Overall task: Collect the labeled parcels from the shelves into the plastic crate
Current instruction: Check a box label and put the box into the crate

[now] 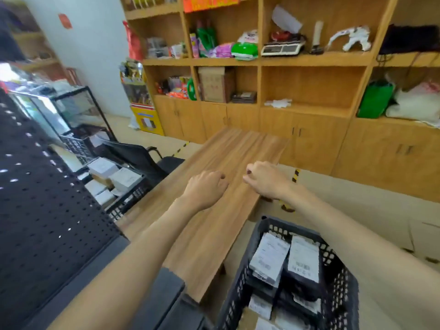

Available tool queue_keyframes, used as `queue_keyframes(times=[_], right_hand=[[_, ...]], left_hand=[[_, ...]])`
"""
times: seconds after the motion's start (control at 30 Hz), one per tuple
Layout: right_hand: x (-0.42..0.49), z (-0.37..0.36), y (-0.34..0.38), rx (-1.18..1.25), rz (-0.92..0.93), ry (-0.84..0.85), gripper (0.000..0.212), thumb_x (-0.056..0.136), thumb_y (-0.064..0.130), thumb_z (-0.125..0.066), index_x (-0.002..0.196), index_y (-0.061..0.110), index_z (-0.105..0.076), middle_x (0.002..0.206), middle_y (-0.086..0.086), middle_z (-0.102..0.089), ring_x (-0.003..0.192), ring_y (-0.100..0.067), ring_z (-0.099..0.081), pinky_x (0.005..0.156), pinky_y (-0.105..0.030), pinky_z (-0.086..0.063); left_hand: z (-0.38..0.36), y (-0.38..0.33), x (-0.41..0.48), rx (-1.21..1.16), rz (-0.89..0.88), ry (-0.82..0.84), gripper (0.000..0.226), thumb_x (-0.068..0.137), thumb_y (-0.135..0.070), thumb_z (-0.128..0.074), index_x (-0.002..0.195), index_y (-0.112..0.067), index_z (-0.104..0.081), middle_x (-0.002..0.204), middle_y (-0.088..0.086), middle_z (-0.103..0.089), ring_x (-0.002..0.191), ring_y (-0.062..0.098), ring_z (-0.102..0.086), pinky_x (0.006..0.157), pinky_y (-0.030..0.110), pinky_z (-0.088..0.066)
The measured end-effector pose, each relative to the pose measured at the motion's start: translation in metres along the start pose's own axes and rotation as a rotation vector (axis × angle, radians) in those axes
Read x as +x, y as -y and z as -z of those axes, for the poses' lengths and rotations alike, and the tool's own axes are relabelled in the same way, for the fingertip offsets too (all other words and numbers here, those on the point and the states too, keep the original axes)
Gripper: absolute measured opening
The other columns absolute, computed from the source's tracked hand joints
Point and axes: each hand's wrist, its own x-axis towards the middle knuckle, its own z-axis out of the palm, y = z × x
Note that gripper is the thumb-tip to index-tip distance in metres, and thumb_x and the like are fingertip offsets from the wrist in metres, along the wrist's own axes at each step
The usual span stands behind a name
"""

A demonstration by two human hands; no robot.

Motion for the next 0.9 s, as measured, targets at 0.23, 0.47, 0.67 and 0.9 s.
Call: queue_keyframes(times=[0.23, 0.47, 0.67, 0.9], right_hand=[[-0.005, -0.014, 0.129, 0.03, 0.4, -0.014, 0.037, 0.102, 0.04, -0.044, 0.118, 0.011, -0.061, 0.121, -0.01, -0.062, 0.111, -0.03, -0.058, 0.09, -0.041, -0.048], [-0.057, -0.027, 0.305, -0.03, 0.868, -0.032, 0.029, 0.1, 0.035, -0.044, 0.113, 0.013, -0.059, 0.115, -0.012, -0.06, 0.11, -0.035, -0.057, 0.075, -0.039, -0.043], [-0.165, -0.043, 0.45, 0.018, 1.171, 0.052, 0.033, 0.103, 0.04, -0.039, 0.102, 0.011, -0.055, 0.109, -0.014, -0.063, 0.102, -0.036, -0.058, 0.077, -0.04, -0.042], [-0.344, -0.076, 0.595, 0.145, 1.495, 0.12, 0.031, 0.103, 0.039, -0.042, 0.106, 0.015, -0.06, 0.111, -0.006, -0.062, 0.099, -0.028, -0.059, 0.074, -0.037, -0.044]], left_hand=[[0.056, 0.076, -0.138, 0.095, 0.349, -0.108, 0.035, 0.103, -0.044, -0.042, 0.109, -0.02, -0.067, 0.111, 0.001, -0.067, 0.104, 0.024, -0.062, 0.081, 0.038, -0.049], [0.11, 0.123, -0.324, 0.103, 0.736, -0.287, 0.035, 0.103, -0.047, -0.046, 0.111, -0.019, -0.067, 0.114, 0.0, -0.066, 0.103, 0.025, -0.062, 0.077, 0.033, -0.041], [0.132, 0.129, -0.518, 0.197, 1.053, -0.363, 0.039, 0.103, -0.049, -0.044, 0.118, -0.019, -0.065, 0.118, 0.005, -0.068, 0.107, 0.029, -0.063, 0.085, 0.038, -0.05], [0.141, 0.088, -0.762, 0.288, 1.332, -0.376, 0.04, 0.103, -0.047, -0.045, 0.122, -0.017, -0.064, 0.122, 0.006, -0.065, 0.113, 0.029, -0.059, 0.089, 0.041, -0.049]])
